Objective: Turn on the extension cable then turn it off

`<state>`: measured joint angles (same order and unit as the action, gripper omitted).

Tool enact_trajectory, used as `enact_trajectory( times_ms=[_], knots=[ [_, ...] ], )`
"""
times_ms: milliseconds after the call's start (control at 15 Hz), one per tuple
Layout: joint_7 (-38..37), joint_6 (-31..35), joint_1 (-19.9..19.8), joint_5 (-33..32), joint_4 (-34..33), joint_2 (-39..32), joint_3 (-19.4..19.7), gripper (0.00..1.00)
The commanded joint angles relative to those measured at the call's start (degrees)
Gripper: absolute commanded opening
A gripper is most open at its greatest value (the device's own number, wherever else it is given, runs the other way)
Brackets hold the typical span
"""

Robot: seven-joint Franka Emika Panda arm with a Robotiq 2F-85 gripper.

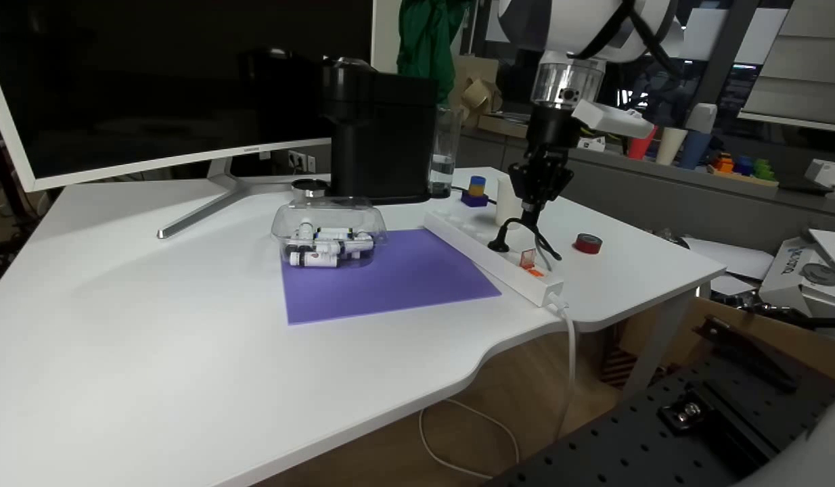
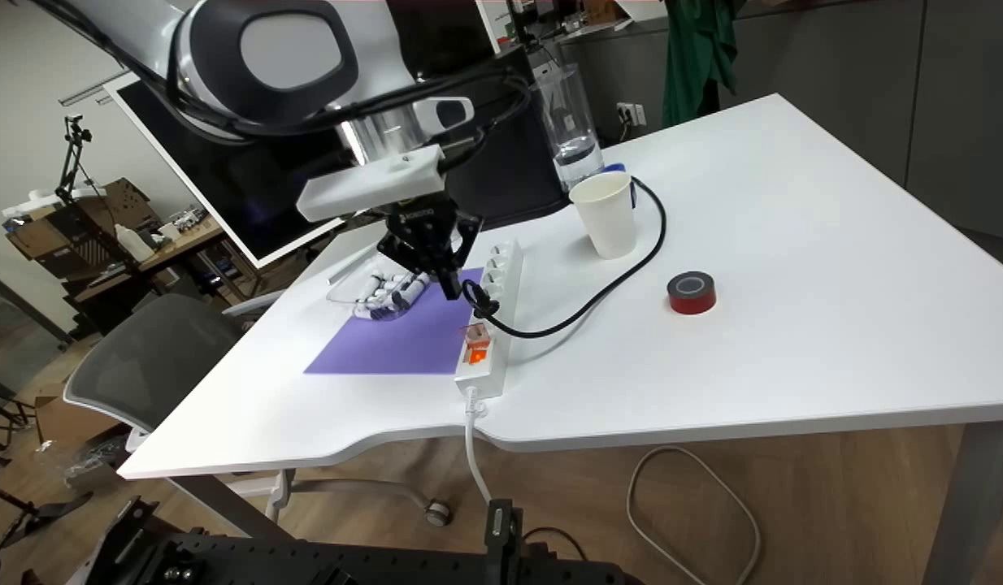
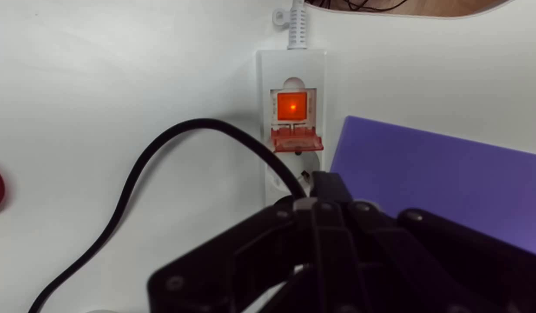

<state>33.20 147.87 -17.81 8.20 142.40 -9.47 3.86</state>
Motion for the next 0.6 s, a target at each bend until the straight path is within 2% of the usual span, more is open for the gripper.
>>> enact_trajectory(
  times_ms=[0, 533],
  knots=[
    [-0.03, -0.15, 1.27, 0.0, 0.29, 0.64, 1.2, 0.01],
    [1.01, 1.49, 2.24, -1.28, 3.42, 1.72, 1.5, 0.0]
  ],
)
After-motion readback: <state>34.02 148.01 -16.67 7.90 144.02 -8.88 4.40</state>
